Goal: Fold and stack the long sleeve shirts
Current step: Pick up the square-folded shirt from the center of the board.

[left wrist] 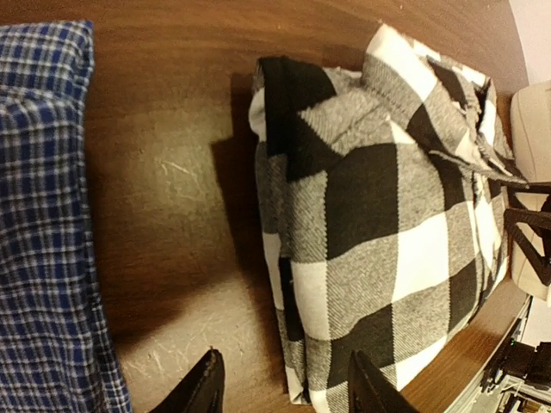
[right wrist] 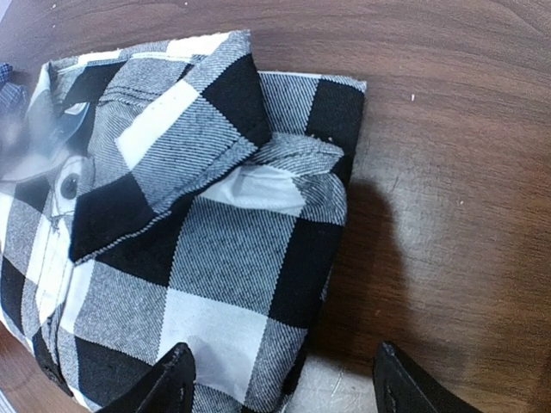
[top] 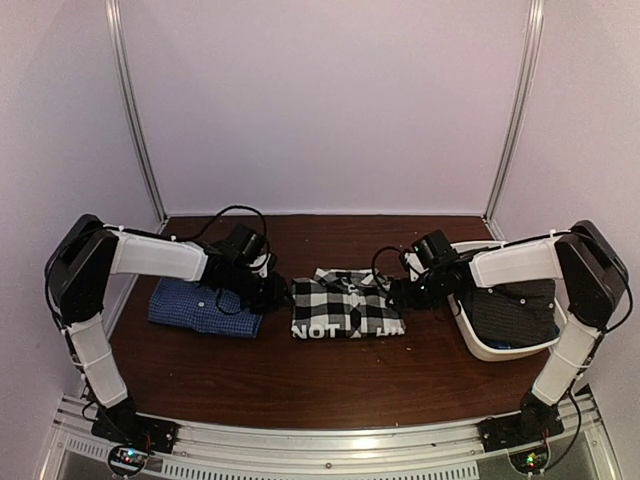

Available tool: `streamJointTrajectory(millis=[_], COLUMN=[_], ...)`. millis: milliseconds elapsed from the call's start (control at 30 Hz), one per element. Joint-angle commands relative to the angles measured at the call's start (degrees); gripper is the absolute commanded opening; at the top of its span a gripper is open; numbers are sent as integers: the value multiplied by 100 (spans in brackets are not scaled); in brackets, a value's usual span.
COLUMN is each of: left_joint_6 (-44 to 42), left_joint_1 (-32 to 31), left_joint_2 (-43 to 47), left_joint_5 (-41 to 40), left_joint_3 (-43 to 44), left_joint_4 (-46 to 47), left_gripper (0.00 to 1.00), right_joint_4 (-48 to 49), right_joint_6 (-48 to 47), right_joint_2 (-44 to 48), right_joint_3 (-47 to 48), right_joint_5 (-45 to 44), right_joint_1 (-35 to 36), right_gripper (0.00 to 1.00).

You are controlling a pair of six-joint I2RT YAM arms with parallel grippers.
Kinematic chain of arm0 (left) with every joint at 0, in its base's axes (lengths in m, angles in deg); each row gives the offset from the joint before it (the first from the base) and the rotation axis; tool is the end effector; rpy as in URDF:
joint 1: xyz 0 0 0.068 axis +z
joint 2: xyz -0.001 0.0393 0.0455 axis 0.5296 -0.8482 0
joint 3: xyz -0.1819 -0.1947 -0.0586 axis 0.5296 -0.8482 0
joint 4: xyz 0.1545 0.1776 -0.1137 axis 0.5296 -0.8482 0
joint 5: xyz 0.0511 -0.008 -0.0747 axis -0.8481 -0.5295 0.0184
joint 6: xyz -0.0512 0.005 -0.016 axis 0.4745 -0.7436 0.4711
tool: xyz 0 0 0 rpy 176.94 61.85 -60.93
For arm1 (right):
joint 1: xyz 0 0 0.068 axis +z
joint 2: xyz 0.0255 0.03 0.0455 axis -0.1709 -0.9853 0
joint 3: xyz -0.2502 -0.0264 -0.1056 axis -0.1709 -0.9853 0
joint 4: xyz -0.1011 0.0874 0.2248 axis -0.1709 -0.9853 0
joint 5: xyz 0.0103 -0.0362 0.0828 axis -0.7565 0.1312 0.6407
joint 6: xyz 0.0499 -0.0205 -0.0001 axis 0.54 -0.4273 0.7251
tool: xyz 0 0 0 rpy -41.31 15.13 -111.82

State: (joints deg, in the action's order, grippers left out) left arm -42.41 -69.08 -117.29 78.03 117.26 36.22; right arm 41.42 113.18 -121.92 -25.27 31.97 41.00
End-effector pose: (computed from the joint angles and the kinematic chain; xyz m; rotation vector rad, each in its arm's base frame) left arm 0.2917 -0.2330 0.1669 -0.1174 2.7399 -0.8699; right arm 0.2850 0.1817 0.1581 -0.2572 2.6270 0.6394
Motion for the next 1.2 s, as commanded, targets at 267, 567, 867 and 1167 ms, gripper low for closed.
streamJointTrajectory(millis=[267,567,867,1167], left_joint_6=[-271,-201,-174,-405], left_joint_1=[-95,-201,-280,-272], left_joint_2=[-812,-1236,-1347,-779], left_joint_5=[486,580,620,228], left_joint_3=[525,835,1273,1624], left_joint_4=[289,290,95,-669], left_gripper=[50,41,0,0], right_joint_4=[460,640,786,496], right_joint_6=[205,300,478,651], right_joint_2=[-422,-614,-618,25], right_joint_3=[46,54,78,337], right_joint_5=[-74,133,423,315], right_joint_1=[13,34,125,251], right_gripper=[69,61,23,0])
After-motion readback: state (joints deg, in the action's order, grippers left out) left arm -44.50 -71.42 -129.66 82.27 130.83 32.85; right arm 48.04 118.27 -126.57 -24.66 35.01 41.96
